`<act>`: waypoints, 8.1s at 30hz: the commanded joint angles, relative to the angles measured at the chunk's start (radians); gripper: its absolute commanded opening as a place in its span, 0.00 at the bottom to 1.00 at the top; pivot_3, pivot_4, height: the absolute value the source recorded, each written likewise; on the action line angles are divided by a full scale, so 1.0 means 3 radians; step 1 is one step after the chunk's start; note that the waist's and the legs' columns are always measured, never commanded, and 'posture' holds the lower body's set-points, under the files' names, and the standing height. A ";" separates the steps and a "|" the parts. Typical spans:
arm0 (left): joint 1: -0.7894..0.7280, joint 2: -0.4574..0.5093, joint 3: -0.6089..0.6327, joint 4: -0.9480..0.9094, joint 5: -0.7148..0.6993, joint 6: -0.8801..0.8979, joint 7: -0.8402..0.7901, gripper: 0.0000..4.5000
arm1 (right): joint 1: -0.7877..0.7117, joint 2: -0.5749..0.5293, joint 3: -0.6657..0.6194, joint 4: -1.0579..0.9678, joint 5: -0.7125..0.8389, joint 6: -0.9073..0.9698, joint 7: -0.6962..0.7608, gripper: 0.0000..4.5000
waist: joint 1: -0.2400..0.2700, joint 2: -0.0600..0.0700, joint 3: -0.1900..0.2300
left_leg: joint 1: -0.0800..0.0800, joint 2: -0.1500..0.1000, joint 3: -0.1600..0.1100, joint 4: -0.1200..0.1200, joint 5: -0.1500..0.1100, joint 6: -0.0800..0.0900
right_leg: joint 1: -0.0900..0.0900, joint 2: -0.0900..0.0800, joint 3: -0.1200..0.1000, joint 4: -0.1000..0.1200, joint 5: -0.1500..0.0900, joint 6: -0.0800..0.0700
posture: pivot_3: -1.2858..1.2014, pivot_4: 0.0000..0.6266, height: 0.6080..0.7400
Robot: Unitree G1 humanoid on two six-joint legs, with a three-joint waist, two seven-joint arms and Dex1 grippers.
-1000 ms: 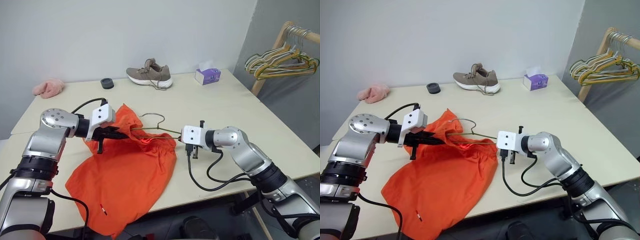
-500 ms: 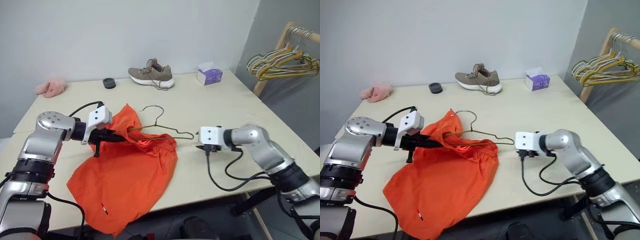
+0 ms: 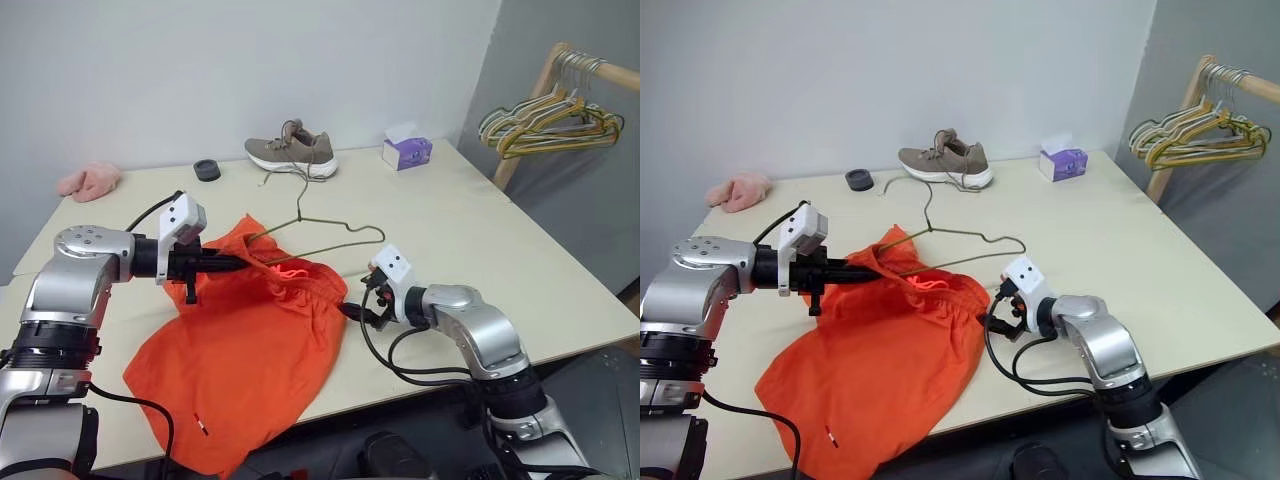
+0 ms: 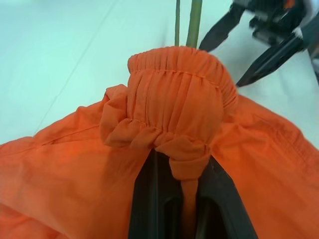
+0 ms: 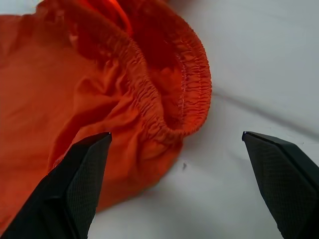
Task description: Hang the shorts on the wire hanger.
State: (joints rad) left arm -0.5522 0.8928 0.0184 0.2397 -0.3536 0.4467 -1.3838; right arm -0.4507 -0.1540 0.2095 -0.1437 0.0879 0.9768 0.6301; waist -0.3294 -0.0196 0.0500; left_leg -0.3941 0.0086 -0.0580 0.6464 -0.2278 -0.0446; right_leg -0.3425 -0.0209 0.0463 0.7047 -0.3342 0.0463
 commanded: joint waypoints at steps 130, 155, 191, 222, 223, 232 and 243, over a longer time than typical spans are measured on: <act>0.0452 0.0363 -0.0549 -0.0537 0.0648 -0.0649 -0.0194 0.00 | -0.0561 -0.1928 0.0881 -0.1096 -0.0299 -0.0937 0.0981 1.00 | 0.0068 0.0006 0.0007 | -0.0016 0.0010 0.0008 -0.0006 0.0000 0.0000 | -0.0012 0.0000 0.0000 -0.0020 -0.0001 0.0000 | 0.39 0.00 1.00; 0.0410 0.0267 -0.0549 -0.0537 0.0611 -0.0597 -0.0216 0.00 | -0.0912 -0.1153 0.1407 0.0542 -0.0721 -0.1742 0.1209 0.56 | -0.0018 0.0004 0.0006 | -0.0010 0.0007 0.0004 -0.0004 0.0000 0.0001 | -0.0003 0.0001 -0.0004 -0.0020 0.0002 -0.0004 | 0.39 0.00 1.00; 0.0035 -0.0153 0.0062 0.0256 0.0123 -0.0513 0.0352 0.86 | -0.0454 -0.2146 0.0436 -0.0111 -0.0117 -0.0791 0.1793 0.00 | -0.0125 0.0003 0.0005 | -0.0009 0.0007 0.0000 -0.0002 0.0000 0.0001 | 0.0000 -0.0009 -0.0006 -0.0020 0.0002 -0.0003 | 0.37 0.00 1.00; -0.0475 -0.1947 -0.0564 -0.1197 -0.0505 -0.0037 0.1070 1.00 | 0.1079 -0.2318 -0.2844 -0.1061 0.0698 0.1919 0.0115 0.00 | -0.0379 0.0013 -0.0006 | 0.0007 0.0000 0.0030 -0.0002 0.0001 0.0004 | 0.0023 0.0005 0.0009 -0.0037 -0.0007 0.0014 | 0.30 0.00 1.00; -0.0487 -0.2012 -0.0557 -0.1173 -0.0462 -0.0122 0.1117 1.00 | 0.1078 -0.2319 -0.2871 -0.1056 0.0691 0.1905 0.0068 0.00 | -0.0395 0.0015 -0.0007 | 0.0007 0.0000 0.0030 -0.0002 0.0001 0.0004 | 0.0025 0.0005 0.0008 -0.0044 -0.0007 0.0015 | 0.30 0.00 1.00; -0.0440 -0.2483 -0.0446 -0.1015 -0.0595 -0.0409 0.1350 1.00 | 0.1003 -0.2480 -0.2955 -0.0888 0.0536 0.1580 -0.0310 0.00 | -0.0597 0.0023 -0.0013 | 0.0006 0.0002 0.0035 -0.0010 -0.0003 0.0010 | 0.0033 0.0006 0.0007 -0.0073 -0.0005 0.0019 | 0.30 0.00 1.00; -0.0325 -0.2787 -0.0541 -0.1193 -0.0586 -0.0440 0.1619 1.00 | 0.0610 -0.2497 -0.2913 -0.0307 0.0223 0.0974 -0.0951 0.00 | -0.0647 0.0022 -0.0012 | 0.0007 -0.0001 0.0035 -0.0011 -0.0004 0.0014 | 0.0038 0.0003 0.0006 -0.0079 -0.0005 0.0021 | 0.31 0.00 1.00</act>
State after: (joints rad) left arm -0.6342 0.0671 -0.1450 -0.0744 -0.5129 0.3282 -0.9170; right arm -0.2247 -0.8728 -0.6455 -0.2518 0.1826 1.3346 0.3825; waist -0.5236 -0.0131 0.0462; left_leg -0.3920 0.0084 -0.0476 0.6431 -0.2291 -0.0405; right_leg -0.3311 -0.0198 0.0479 0.6809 -0.3357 0.0525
